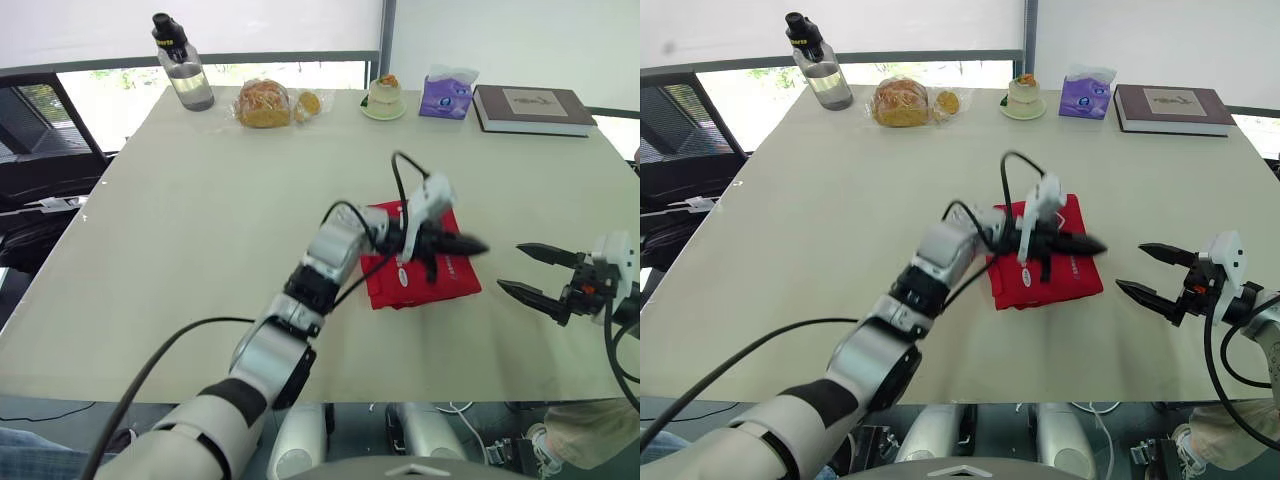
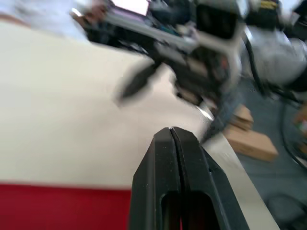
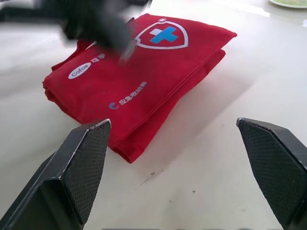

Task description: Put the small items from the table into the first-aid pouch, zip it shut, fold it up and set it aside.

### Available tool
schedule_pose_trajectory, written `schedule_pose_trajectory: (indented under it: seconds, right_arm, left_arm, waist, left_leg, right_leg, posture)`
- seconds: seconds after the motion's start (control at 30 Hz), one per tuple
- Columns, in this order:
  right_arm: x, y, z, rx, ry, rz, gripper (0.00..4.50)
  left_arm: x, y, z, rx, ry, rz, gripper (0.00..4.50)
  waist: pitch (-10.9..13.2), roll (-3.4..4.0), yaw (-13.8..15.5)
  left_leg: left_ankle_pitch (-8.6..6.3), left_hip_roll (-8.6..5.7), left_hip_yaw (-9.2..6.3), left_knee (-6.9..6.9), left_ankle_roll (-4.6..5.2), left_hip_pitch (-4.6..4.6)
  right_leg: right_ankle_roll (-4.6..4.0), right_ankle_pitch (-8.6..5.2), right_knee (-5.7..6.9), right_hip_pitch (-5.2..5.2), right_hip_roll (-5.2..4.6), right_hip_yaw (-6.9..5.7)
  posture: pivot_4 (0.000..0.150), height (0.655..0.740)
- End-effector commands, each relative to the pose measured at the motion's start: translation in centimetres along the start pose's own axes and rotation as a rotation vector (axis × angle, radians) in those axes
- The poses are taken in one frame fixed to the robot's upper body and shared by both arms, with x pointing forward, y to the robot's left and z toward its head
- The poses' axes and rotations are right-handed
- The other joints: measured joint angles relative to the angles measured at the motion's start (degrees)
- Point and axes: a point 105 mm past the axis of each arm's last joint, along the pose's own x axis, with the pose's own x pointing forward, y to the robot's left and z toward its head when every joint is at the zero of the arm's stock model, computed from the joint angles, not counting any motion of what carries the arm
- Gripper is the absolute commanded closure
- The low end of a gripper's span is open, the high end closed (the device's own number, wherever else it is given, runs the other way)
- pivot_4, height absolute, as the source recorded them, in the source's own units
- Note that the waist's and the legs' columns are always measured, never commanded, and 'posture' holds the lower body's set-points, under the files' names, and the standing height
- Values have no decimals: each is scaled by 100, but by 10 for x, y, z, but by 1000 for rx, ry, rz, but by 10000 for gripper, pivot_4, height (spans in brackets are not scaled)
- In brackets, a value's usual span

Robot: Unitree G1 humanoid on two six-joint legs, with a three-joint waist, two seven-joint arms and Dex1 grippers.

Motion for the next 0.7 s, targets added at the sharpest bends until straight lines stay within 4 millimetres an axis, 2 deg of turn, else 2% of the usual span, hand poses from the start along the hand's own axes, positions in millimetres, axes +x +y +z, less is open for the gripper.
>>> schedule_pose_trajectory:
  seconds: [0.03, 0.13, 0.23, 0.33, 0.5, 0.7]
  right_arm:
    - [-1, -2, 13, -37, -40, -11, 0]
    - [0, -3, 13, -38, -41, -12, 0]
    - [-1, -4, 13, -39, -41, -15, 0]
    - [-3, -7, 14, -43, -43, -30, 0]
    - [-4, -5, 12, -37, -37, -27, 0]
    - [-4, -5, 13, -32, -36, -21, 0]
  left_arm:
    - [-4, 26, -20, -40, 78, 142, 44633]
    - [-15, 53, -41, -49, 163, 309, 44633]
    - [-26, 68, -59, -30, 235, 405, 44633]
    - [-54, 93, -80, -62, 259, 628, 44633]
    - [-80, 116, -62, -90, 142, 839, 44633]
    - [-101, 120, -44, 14, 85, 821, 44633]
  waist:
    - [0, 0, -7]
    - [1, -2, -16]
    - [2, -4, -7]
    - [1, -3, -38]
    - [0, -2, -103]
    - [1, -3, -112]
  left_leg:
    - [0, -1, -1, -2, 0, 0]
    - [0, -2, -2, -7, 0, 0]
    - [0, -2, -5, -7, 0, -3]
    - [0, -2, 2, -6, 0, 5]
    - [0, -1, 2, -8, 0, 11]
    - [-1, -6, 2, -9, 0, 1]
  right_leg:
    - [1, -1, 1, 0, 0, 0]
    - [1, -1, 0, -2, 0, 1]
    - [1, -1, 2, -6, 0, -2]
    - [5, 1, 2, -4, -1, 6]
    - [11, 4, 5, -2, 2, 10]
    - [10, 4, 2, -4, -4, 8]
  posture:
    - [1500, 7400]
    - [1500, 7400]
    - [1500, 7400]
    - [1500, 7400]
    - [1500, 7400]
    - [1500, 7400]
